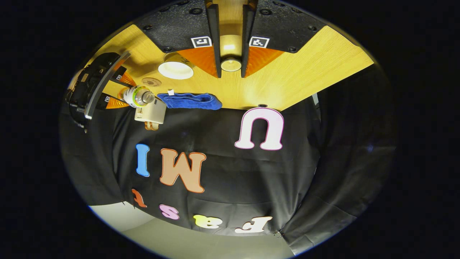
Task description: Open the teacup lid with one hand, grasp the water bottle and pour water into the teacup with the other hand; after pouring, place the water bottle on the coaster and then close the teacup lid.
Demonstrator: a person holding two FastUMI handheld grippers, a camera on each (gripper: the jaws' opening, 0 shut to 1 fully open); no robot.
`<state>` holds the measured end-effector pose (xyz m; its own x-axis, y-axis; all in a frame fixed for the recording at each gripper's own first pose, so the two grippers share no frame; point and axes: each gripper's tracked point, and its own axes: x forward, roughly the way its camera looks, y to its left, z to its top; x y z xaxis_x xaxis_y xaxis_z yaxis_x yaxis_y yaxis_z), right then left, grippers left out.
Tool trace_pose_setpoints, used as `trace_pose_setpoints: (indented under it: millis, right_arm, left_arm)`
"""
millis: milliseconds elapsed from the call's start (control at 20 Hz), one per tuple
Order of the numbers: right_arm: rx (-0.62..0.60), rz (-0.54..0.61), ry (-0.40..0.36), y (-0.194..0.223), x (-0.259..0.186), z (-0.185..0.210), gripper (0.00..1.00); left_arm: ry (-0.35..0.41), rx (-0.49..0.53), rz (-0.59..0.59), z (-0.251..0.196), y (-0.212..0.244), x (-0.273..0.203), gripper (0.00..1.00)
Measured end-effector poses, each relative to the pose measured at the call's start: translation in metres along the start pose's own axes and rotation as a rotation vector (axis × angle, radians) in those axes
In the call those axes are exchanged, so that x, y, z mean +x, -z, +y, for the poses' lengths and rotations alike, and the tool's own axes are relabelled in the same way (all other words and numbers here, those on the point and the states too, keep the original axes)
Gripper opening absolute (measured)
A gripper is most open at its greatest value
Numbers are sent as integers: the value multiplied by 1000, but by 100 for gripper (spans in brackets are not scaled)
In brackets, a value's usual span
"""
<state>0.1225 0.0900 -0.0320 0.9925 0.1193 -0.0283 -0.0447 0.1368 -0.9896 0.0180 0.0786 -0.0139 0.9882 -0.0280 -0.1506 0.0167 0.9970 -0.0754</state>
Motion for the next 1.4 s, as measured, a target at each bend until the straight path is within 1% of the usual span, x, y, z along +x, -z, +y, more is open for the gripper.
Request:
trace_pose_setpoints:
  millis: [50,200,250,300,400,500,600,700,750,800,850,1050,1100,1150,1300,1400]
  right_arm:
    - [-15,-9,-7,-2,4,2,58]
    - [-91,-35,-15,-9,3,5,55]
    - [-123,-48,-16,-13,4,6,55]
    - [-151,-62,-14,-15,0,5,55]
    - [-200,-79,-10,-17,-3,4,55]
    - [-240,-86,-20,-15,-3,5,55]
    - [-299,-95,-26,-16,-2,3,55]
    - [-350,-115,-17,-20,-4,3,56]
    - [-368,-120,-15,-21,-5,4,56]
    - [-385,-127,-15,-20,-3,3,56]
    - [-404,-132,-15,-20,-3,2,57]
    - [-476,-141,-16,-23,2,-3,58]
    - [-496,-147,-16,-24,3,-5,58]
    - [-518,-151,-12,-25,4,-6,58]
    - [-586,-162,7,-27,5,-12,56]
    - [-606,-161,11,-26,8,-15,56]
  left_arm:
    - [0,-4,2,0,0,0,23]
    - [2,-4,-1,0,-1,-2,23]
    - [3,0,-1,1,-1,-2,24]
    - [5,0,-1,1,-1,-2,23]
    - [7,-3,0,0,-1,-3,23]
    - [11,-5,-1,0,-2,-4,22]
    - [13,-4,-2,1,0,-5,23]
    - [15,-7,0,0,-1,-3,24]
    - [14,-8,2,0,0,-3,22]
    - [15,-9,4,1,2,-4,24]
    - [15,-8,4,1,2,-4,23]
    - [21,-16,2,-1,0,-3,23]
    - [24,-17,2,-2,0,-3,22]
    - [26,-16,2,-2,1,-3,23]
    - [35,-21,10,-5,3,-2,23]
    - [36,-26,13,-5,4,-2,23]
